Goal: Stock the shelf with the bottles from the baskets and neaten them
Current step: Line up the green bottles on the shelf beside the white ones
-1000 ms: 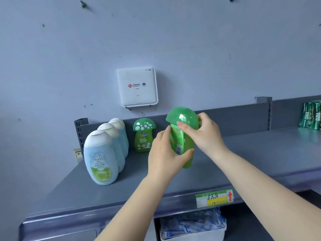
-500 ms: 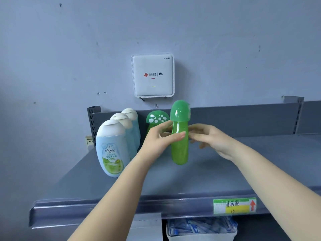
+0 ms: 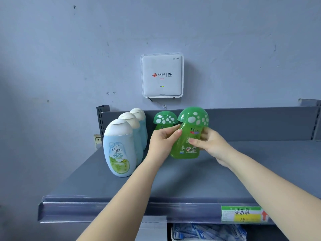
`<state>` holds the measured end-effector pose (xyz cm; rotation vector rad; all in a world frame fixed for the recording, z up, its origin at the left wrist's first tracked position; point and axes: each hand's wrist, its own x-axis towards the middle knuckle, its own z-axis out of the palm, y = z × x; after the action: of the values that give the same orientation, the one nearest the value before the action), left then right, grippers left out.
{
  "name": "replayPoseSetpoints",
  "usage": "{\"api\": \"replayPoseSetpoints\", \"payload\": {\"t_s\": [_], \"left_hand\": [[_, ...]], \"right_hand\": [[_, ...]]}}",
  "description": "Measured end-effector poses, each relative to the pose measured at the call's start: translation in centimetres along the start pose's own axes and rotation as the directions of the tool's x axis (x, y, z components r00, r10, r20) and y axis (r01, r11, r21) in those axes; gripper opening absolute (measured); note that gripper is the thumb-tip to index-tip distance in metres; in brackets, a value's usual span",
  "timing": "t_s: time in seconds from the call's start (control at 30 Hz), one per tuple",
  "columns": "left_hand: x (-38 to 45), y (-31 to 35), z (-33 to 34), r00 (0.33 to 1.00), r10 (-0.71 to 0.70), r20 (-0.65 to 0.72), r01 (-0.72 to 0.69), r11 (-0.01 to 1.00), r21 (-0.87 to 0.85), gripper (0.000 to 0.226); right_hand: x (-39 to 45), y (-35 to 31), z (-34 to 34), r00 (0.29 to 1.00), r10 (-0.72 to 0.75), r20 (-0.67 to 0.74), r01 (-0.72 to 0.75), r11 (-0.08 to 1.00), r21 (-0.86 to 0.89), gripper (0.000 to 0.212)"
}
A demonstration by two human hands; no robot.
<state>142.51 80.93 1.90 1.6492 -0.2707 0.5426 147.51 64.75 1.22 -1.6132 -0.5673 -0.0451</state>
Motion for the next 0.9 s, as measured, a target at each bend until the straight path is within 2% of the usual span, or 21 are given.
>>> {"api": "replayPoseSetpoints", "payload": {"t_s": [0.17, 0.33, 0.47, 0.57, 0.8, 0.9], "left_hand": [[1.3, -0.8, 0.5, 0.982, 0.02, -0.187, 0.024, 0.974, 0.227, 0.029], [3.0, -1.7, 0.0, 0.971, -0.022, -0.237, 0.104, 0.935, 0.339, 0.033], [3.1, -2.4, -0.2, 0.95, -0.138, -0.28, 0.222, 0.929, 0.297, 0.039], [3.3, -2.9, -0.6, 0.932, -0.17, -0.32, 0.263, 0.925, 0.274, 0.04], [4.5, -4.3, -1.3, 0.883, -0.291, -0.367, 0.382, 0.901, 0.206, 0.038], [4.7, -4.6, -1.3, 0.878, -0.293, -0.379, 0.391, 0.895, 0.213, 0.035]], "right_hand": [[2.2, 0.7, 1.5, 0.986, -0.011, -0.167, -0.016, 0.988, -0.157, 0.048], [4.8, 1.5, 3.7, 0.969, -0.006, -0.249, -0.07, 0.952, -0.297, 0.059], [6.4, 2.2, 5.4, 0.962, 0.006, -0.271, -0.111, 0.921, -0.374, 0.059], [7.2, 2.7, 6.5, 0.955, 0.015, -0.295, -0.144, 0.895, -0.423, 0.057], [8.2, 4.2, 8.0, 0.948, 0.028, -0.318, -0.17, 0.887, -0.429, 0.055], [8.2, 4.7, 8.3, 0.944, 0.007, -0.33, -0.157, 0.888, -0.433, 0.049]]}}
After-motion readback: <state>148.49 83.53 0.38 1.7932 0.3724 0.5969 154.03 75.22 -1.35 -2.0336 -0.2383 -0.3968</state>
